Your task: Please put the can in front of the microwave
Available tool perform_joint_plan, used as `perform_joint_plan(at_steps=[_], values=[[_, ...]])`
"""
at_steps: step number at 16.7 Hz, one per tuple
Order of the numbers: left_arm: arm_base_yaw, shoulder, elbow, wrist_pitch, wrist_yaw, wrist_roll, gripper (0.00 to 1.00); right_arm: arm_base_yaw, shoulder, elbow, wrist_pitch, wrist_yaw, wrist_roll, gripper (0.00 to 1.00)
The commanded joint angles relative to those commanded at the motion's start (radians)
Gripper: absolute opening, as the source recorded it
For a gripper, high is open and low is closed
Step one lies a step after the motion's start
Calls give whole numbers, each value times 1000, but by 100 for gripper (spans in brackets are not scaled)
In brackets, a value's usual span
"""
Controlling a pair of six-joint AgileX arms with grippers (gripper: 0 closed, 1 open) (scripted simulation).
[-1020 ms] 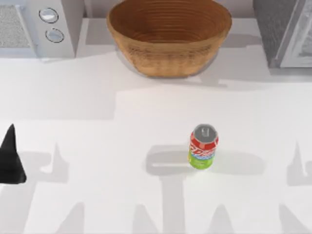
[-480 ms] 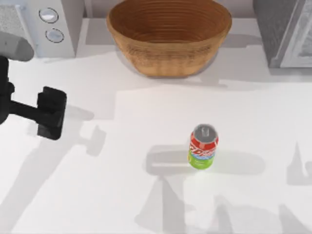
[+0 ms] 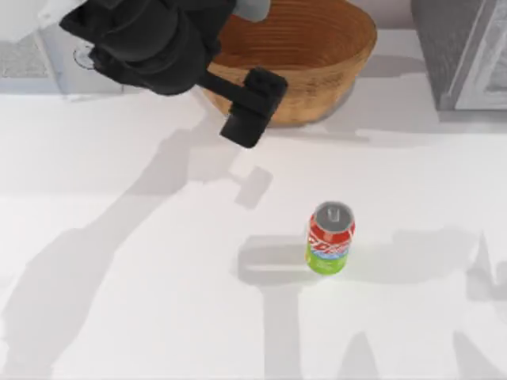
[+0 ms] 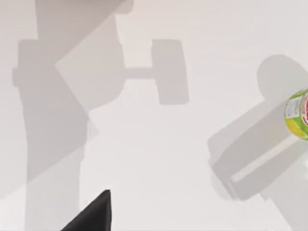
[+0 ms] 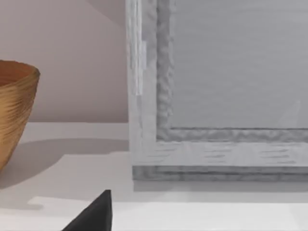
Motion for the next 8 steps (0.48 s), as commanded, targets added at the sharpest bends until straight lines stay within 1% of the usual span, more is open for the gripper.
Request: perform_joint_plan(at_steps=[4,8], values=[[-115,347,353,-209,3,-24,100,0,0,0,0,0,0,100],[-201,619,619,-372,5,-45,100,0,0,0,0,0,0,100]])
